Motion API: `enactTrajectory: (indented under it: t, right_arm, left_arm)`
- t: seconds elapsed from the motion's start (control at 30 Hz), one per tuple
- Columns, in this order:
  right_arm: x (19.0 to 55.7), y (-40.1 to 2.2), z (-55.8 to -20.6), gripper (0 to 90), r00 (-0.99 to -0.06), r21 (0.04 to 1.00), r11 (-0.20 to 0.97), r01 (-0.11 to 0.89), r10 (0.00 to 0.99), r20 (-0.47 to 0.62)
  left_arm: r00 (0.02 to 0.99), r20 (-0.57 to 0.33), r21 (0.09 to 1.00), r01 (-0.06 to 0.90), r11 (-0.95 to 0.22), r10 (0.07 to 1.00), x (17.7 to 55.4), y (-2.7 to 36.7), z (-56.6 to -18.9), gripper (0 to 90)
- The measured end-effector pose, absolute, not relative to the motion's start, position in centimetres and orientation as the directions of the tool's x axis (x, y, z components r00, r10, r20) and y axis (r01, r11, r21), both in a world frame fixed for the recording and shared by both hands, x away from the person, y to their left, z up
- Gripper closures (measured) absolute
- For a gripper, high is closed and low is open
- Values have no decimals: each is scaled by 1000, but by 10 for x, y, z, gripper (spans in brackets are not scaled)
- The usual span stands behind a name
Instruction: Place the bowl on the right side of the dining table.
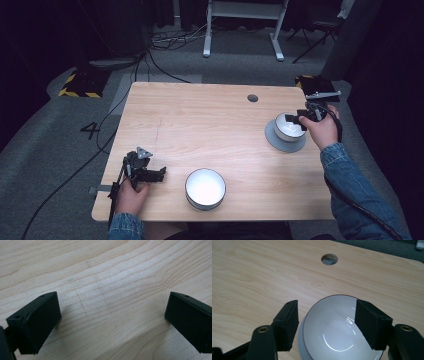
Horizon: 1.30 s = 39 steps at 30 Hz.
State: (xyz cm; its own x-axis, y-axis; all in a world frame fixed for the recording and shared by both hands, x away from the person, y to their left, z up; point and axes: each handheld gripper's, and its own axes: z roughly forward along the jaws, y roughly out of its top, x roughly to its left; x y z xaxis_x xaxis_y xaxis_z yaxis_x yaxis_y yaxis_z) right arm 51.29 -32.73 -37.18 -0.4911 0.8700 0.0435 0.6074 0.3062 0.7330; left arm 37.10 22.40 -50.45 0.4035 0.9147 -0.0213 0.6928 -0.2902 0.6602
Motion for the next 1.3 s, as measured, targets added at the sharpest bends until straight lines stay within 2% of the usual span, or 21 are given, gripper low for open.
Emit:
enactTrajectory:
  t: [0.17,0.63,1.3]
  right_arm:
    - [495,-309,-358,352,-571,746,367,555,821,21]
    - [455,-270,-348,341,-697,744,466,480,717,1]
    - [409,-249,-364,327,-780,729,522,443,626,25]
  left_arm:
    - [403,-19,660,692,-291,915,371,224,-504,4]
    - [404,-26,656,697,-289,915,371,224,-504,4]
    - [404,-24,654,698,-291,914,371,224,-504,4]
